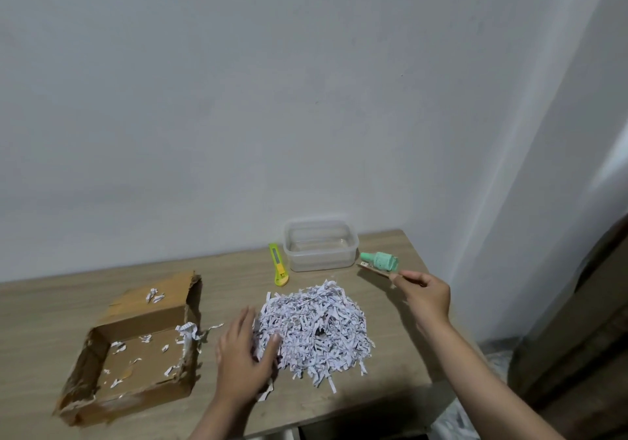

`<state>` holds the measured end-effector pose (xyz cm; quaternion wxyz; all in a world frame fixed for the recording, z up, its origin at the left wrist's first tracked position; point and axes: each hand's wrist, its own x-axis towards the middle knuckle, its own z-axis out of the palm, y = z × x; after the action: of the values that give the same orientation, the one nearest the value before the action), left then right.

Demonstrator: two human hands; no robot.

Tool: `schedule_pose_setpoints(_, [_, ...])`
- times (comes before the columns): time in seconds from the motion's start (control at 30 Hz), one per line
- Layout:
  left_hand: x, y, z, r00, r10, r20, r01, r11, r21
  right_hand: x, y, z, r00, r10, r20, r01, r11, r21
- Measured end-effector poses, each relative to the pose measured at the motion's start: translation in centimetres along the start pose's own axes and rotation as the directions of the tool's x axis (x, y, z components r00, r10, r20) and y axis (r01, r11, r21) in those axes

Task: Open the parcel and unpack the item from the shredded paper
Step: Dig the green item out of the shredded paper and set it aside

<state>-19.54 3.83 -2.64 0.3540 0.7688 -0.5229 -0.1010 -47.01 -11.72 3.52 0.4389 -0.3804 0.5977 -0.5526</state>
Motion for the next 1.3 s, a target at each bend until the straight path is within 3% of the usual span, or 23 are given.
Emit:
schedule_pose_setpoints(0.2, [-0.5,-1.2,1.4,0.999,0.013,0.037,-0.015,0.998,0.061,1.7,2.8,0.1,0.998,0.004,-0.068,-0.014,0.99,-0.143])
schedule_pose_setpoints(0.47, [-0.1,-1.4,1.6,0.999,0.008,0.049,-0.014,0.992,0.125,2.6,5.0,0.0,0.998,-0.05,-0.028,0.038,0.938,-0.346])
schedule_pose_setpoints(0.6, [-0.4,-0.9,1.2,0.999,0.005,0.04,-0.009,0.996,0.088,2.4,5.3,-0.1,0.996,-0.073,0.044,0.084,0.904,-0.42])
schedule_pose_setpoints(0.7, [-0.5,-0.6,1.0,1.0,-0.015,0.014,0.015,1.0,0.0,1.3,4.8,0.0,0.982,-0.184,0.034,0.179,0.866,-0.466])
schedule_pose_setpoints(0.8, [-0.5,-0.4,0.7,0.997,-0.072,-0.034,0.069,0.995,-0.072,-1.8,3.6,0.8,0.951,-0.258,0.173,0.307,0.863,-0.402])
schedule_pose_setpoints(0.87, [-0.6,0.5,0.8,0.999,-0.004,-0.046,0.001,0.998,-0.064,-4.4,2.9,1.7,0.895,-0.275,0.35,0.394,0.856,-0.334])
schedule_pose_setpoints(0.97, [-0.7,3.2,1.4,0.983,0.176,0.053,-0.171,0.981,-0.094,-6.8,3.0,3.4,0.723,-0.331,0.606,0.599,0.737,-0.313])
schedule_pose_setpoints(1.07, [-0.4,5.0,2.1,0.948,0.203,0.244,-0.212,0.977,0.012,-7.2,3.9,4.8,0.599,-0.298,0.743,0.727,0.591,-0.349])
schedule_pose_setpoints(1.17, [-0.6,4.4,2.2,0.93,0.128,0.344,-0.207,0.956,0.206,-6.8,5.0,4.6,0.591,-0.181,0.786,0.759,0.456,-0.465])
schedule_pose_setpoints(1.3, [-1.4,2.8,1.1,0.928,0.08,0.365,-0.195,0.938,0.288,-6.5,5.5,3.5,0.588,-0.113,0.801,0.785,0.321,-0.53])
